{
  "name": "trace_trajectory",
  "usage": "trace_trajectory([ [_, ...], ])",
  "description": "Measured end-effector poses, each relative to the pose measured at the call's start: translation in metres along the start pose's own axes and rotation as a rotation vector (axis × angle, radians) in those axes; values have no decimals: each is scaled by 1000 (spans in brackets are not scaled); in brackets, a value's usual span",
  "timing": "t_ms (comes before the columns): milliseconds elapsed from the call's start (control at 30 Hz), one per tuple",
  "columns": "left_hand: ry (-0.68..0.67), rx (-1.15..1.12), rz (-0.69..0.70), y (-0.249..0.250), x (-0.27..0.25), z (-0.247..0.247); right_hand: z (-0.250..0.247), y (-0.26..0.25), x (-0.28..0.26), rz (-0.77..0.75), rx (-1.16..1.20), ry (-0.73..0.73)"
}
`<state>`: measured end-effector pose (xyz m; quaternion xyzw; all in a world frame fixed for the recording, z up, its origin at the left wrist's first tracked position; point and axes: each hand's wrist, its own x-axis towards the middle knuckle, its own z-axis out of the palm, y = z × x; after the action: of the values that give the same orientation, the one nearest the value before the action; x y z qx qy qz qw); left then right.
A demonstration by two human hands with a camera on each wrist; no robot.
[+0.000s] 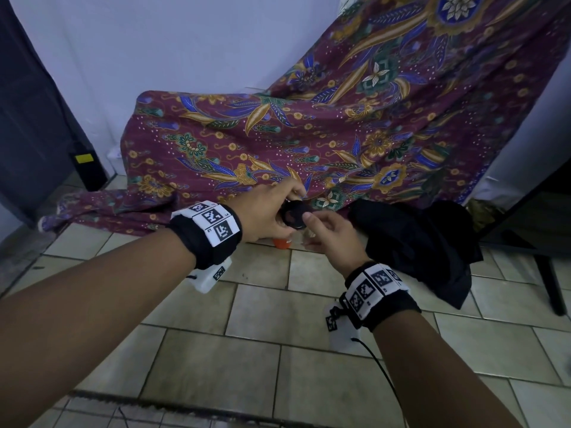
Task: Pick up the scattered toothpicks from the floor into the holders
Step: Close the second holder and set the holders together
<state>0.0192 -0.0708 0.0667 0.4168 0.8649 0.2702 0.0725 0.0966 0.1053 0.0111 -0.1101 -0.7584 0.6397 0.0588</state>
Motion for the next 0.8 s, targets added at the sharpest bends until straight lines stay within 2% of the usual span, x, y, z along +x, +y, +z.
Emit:
trace_trajectory([
  [133, 0, -80, -33, -1, -2, -2, -1, 1, 1, 5, 50, 4],
  [400, -48, -68, -40, 1, -4, -3, 0, 3, 0, -9, 83, 21],
  [600, -126, 37, 27, 12, 1, -6, -5, 5, -2, 16, 91, 35],
  [700, -111, 81, 90, 13, 6, -1, -9, 2, -5, 36, 59, 14],
  [800, -110, 115, 90, 10, 14, 6, -17, 0, -7, 57, -26, -23],
])
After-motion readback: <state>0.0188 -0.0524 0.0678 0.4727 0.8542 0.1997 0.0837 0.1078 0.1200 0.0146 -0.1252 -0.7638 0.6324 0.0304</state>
